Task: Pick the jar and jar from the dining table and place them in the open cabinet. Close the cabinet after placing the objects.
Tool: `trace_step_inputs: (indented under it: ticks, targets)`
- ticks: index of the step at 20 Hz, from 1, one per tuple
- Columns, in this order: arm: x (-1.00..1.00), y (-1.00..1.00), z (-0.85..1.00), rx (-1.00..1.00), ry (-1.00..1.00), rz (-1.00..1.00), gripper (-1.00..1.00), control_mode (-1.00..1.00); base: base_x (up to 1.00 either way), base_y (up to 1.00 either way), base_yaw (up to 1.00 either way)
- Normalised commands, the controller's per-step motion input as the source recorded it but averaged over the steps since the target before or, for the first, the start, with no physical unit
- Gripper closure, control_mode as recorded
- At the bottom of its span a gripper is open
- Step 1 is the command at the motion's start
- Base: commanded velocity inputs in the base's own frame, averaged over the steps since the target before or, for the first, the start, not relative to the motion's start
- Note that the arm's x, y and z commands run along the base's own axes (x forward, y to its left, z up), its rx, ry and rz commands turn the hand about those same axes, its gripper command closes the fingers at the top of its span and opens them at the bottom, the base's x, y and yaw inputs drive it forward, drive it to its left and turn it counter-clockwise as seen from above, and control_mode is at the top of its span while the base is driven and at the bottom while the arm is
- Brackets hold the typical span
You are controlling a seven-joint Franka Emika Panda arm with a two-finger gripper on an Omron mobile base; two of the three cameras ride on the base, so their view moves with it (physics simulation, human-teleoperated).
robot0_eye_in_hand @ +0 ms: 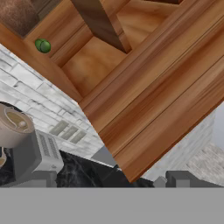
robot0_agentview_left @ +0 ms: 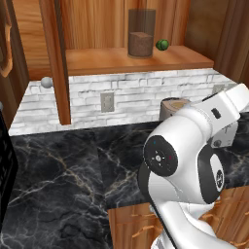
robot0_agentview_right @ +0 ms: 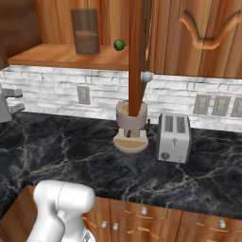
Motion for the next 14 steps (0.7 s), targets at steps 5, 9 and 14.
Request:
trace_step_inputs:
  ticks: [5,9,14]
  targets:
    - [-0.09,0.0,-0.11,0.03,-0.1,-0.02,-1.0,-1.0,0.0,0.0,0.0]
    - [-0.05,0.0,-0.06,0.0,-0.06,0.0,-1.0,-1.0,0.0,0.0,0.0]
    - [0.0,0.0,0.0,0.0,0.0,0.0,-1.0,-1.0,0.0,0.0,0.0]
